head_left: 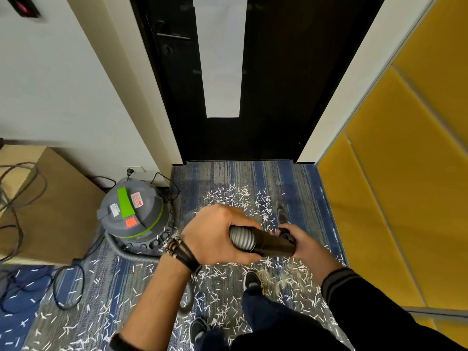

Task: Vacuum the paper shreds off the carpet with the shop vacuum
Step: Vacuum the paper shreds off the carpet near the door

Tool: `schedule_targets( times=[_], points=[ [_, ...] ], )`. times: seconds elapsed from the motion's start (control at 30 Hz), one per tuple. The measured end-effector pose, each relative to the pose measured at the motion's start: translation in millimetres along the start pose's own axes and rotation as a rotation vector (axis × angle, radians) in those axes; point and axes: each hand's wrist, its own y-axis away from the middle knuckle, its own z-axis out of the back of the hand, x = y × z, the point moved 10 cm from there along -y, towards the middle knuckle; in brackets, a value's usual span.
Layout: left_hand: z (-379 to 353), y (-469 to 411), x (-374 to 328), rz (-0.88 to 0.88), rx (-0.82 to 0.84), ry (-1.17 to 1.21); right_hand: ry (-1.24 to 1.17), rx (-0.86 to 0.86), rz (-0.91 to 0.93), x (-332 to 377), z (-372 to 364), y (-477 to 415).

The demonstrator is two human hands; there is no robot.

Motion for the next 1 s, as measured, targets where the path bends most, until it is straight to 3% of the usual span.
schedule_targets(
  times=[0.13, 0.3, 0.43, 0.57, 0.73, 0.87, 1.0],
  points=[
    [5, -7, -11, -0.056, -0.036, -0.023, 0.164, -0.022, 0.011, 18, 3, 11],
    [10, -29, -6, -0.043, -0.035, -0.055, 0.094, -0.11, 0.128, 55, 10, 6],
    [-8, -40, 3, -0.006, -0.038, -0.051, 0.251, -0.159, 0.062, 68, 7, -1],
    [11, -34, 23, 0.07, -0.178, -0.034, 0.475, -0.225, 0.043, 83, -9, -9],
    [39, -18, 34, 0.087, -0.275, -0.031, 0.499, -0.119, 0.009, 73, -58, -11],
    [44, -10, 47, 0.105, -0.235, 0.018, 0.47, -0.082, -0.012, 50, -72, -6],
    [39, -10, 37, 0.057, -0.183, 0.065, 0.301, -0.041, 0.077, 35, -54, -1]
  ],
)
